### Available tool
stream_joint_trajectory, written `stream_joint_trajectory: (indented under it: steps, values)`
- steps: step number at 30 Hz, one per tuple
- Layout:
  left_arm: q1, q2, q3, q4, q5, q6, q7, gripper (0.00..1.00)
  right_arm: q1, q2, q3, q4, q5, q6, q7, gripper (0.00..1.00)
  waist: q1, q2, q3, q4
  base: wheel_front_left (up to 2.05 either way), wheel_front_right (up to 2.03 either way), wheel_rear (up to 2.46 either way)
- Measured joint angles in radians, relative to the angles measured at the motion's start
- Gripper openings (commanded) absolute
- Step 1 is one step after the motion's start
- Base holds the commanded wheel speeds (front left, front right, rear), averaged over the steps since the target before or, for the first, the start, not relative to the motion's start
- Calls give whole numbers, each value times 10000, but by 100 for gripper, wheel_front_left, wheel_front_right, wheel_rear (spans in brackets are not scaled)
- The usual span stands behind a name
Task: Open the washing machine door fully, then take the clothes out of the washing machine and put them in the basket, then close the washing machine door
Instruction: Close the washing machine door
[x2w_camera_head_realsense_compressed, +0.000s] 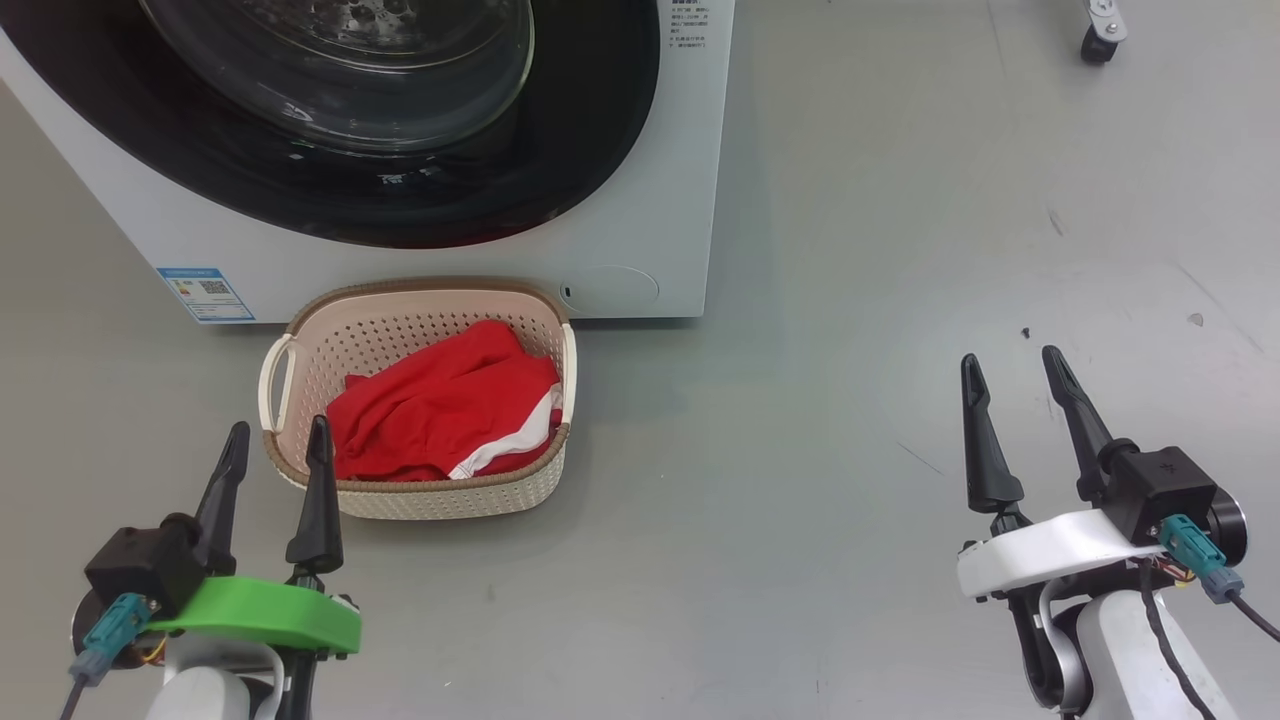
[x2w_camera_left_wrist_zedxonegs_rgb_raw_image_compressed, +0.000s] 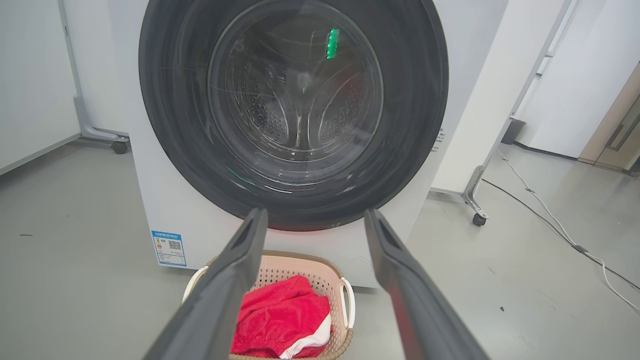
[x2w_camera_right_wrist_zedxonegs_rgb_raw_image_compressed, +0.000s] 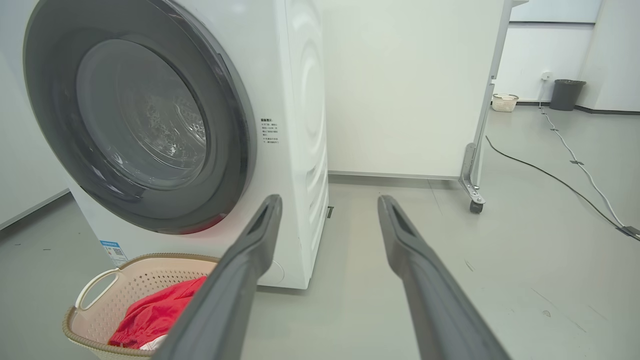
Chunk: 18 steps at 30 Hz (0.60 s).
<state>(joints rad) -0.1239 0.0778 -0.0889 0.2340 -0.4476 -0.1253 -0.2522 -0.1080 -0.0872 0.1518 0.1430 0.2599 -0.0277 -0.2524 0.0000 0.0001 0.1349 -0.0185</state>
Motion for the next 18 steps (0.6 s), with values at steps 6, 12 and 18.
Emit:
stream_joint_trajectory:
  steps: [6, 12, 18]
  values:
    - [6, 0, 36, -4, 90, 0, 0, 100, 24, 25, 13, 0, -73, 77, 0, 100, 0, 0, -2, 7, 0, 0, 0]
    - [12, -8, 88, -25, 92, 0, 0, 100, 79, 67, 19, 4, -79, 88, 0, 100, 0, 0, -44, -3, 0, 0, 0]
    - [20, -25, 148, -52, 92, 0, 0, 100, 91, 82, 21, 19, -86, 92, 0, 100, 0, 0, -130, -24, 0, 0, 0]
